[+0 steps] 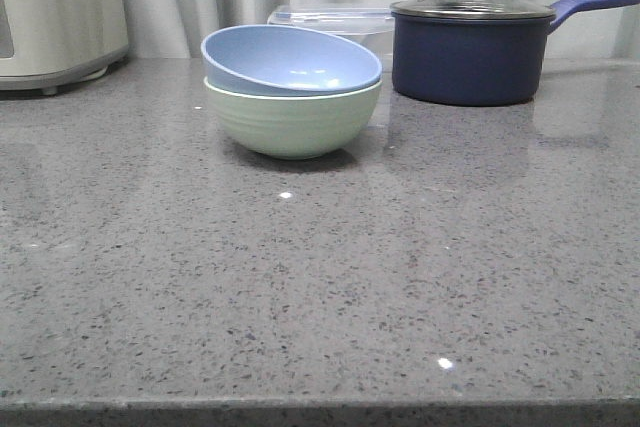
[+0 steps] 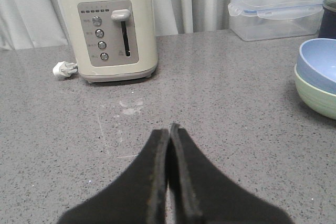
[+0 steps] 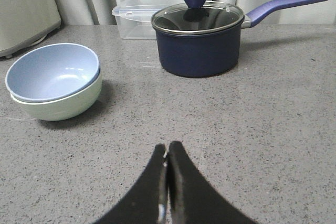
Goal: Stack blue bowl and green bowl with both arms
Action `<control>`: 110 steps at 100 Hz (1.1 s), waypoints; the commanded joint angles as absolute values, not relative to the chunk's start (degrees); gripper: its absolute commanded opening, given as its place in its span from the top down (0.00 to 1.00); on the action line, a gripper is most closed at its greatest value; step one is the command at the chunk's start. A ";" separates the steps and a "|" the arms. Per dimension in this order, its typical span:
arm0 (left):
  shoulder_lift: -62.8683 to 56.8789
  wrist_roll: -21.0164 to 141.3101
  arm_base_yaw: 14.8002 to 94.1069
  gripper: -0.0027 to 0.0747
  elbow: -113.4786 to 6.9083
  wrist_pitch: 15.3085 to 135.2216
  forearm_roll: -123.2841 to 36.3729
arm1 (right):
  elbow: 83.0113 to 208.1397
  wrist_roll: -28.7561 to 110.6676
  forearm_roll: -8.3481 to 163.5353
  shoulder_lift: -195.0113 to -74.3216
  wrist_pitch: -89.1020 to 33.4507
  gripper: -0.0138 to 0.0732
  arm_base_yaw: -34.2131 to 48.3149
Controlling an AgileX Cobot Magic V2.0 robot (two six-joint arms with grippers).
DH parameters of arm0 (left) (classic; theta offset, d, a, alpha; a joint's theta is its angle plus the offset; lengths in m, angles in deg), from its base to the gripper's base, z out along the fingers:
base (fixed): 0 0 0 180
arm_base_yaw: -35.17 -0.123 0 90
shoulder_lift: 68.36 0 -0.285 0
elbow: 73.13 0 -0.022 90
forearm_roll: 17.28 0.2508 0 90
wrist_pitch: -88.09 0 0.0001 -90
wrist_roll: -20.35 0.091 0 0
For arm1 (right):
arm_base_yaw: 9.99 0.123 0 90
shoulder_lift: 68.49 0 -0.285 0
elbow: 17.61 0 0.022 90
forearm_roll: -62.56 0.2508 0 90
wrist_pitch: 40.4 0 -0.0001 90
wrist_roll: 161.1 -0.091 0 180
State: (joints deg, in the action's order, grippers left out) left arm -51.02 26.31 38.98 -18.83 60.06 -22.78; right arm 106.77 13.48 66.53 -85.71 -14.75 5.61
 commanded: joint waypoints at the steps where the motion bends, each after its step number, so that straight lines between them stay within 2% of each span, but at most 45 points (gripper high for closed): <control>1: -50.41 26.22 38.91 0.99 -20.26 65.07 -22.99 | 108.08 14.00 66.21 -86.33 -19.41 0.90 5.20; 28: -53.10 26.11 38.91 0.99 -13.00 68.18 -22.99 | 108.08 14.00 66.21 -86.33 -19.41 0.90 5.20; 59: -62.79 25.52 38.91 0.99 3.02 87.68 -22.99 | 108.08 14.00 66.21 -86.33 -19.41 0.90 5.20; 70: -62.85 25.49 39.02 0.99 6.69 92.71 -24.68 | 108.08 14.00 66.21 -86.33 -19.48 0.90 5.20; 87: -62.85 25.49 39.02 0.99 6.57 88.09 -26.20 | 108.08 14.00 66.21 -86.40 -19.47 0.90 5.20; 110: -62.85 25.49 38.92 0.99 6.57 87.54 -26.20 | 108.08 14.00 66.21 -86.40 -19.47 0.90 5.20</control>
State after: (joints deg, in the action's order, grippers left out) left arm -60.77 25.96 38.98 4.24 83.30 -25.48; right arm 106.55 13.48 66.44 -85.71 -14.75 5.61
